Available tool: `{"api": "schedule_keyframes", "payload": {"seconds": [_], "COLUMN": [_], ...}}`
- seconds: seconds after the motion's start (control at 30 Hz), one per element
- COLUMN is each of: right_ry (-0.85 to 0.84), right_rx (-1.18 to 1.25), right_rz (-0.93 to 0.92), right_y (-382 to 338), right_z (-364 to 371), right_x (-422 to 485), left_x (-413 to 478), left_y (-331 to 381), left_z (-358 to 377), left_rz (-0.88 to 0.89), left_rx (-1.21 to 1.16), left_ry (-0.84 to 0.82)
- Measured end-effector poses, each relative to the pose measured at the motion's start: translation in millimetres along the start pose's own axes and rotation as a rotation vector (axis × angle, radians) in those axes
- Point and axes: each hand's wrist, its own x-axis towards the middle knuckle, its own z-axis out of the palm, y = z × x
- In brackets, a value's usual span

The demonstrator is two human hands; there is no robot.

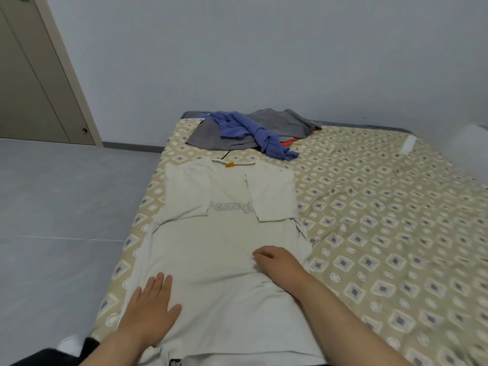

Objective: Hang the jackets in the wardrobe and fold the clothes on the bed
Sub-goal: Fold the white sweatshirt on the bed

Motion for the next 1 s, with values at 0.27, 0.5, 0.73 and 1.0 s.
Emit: {"api": "schedule_keyframes", "payload": {"seconds": [0.27, 0.5, 0.73, 1.0], "right_ry": [0.191, -0.066, 0.025, 0.065], "right_rx": [0.158, 0.566, 0.947, 1.160], "right_rz": [0.094, 0.549, 0.523, 0.229], "right_y": [43.3, 89.6, 110.3, 116.1], "right_z": [-5.4, -9.0, -11.5, -61.2], "right_x": [-100.4, -161.6, -179.4, -187.7], "left_x": [-54.0, -93.5, -106.1, -142.4], "left_y": [-18.5, -33.4, -52.5, -102.0], "left_z": [-25.9, -59.1, -79.5, -76.8], "left_rz": [-0.262, -0.057, -0.180, -0.237], "left_rx": [0.011, -0.188, -1.001, -1.372], "left_ry": [-0.218, -0.462, 0.092, 0.255]}}
